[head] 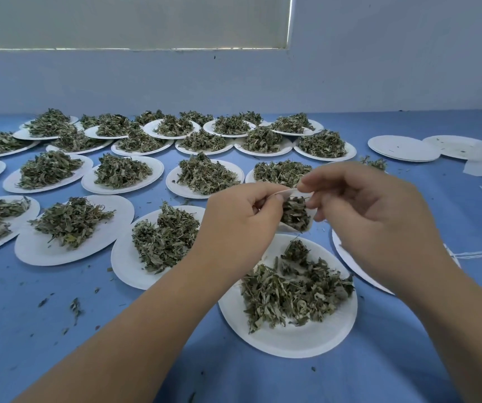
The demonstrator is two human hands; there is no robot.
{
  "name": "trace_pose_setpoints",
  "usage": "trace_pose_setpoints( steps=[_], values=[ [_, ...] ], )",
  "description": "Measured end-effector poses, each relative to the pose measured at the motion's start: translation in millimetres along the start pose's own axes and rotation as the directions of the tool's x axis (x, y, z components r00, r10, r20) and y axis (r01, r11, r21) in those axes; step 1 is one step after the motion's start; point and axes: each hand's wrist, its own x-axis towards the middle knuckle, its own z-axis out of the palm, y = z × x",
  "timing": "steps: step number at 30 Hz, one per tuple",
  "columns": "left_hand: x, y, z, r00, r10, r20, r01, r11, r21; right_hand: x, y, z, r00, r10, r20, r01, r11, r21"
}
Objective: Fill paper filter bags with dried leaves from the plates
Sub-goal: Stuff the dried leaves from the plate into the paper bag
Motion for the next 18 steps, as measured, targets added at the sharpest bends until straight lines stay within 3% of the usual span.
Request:
trace_pose_setpoints(
  steps=[7,14,18],
  values=[
    [-1,4,-1,1.0,0.001,0.019,-0.001,1.0,-0.031,0,4,6,0.996,-0.094,0.006,0.093,0.994,0.063],
    [1,3,-3,0.999,-0.025,0.028,0.027,0.997,-0.068,1,1,11,1.0,0.012,-0.006,-0.01,0.978,0.208],
    [0,5,-2,0.999,-0.012,0.043,0.015,0.997,-0.072,1,1,11,0.999,0.027,-0.037,-0.019,0.98,0.199]
  ],
)
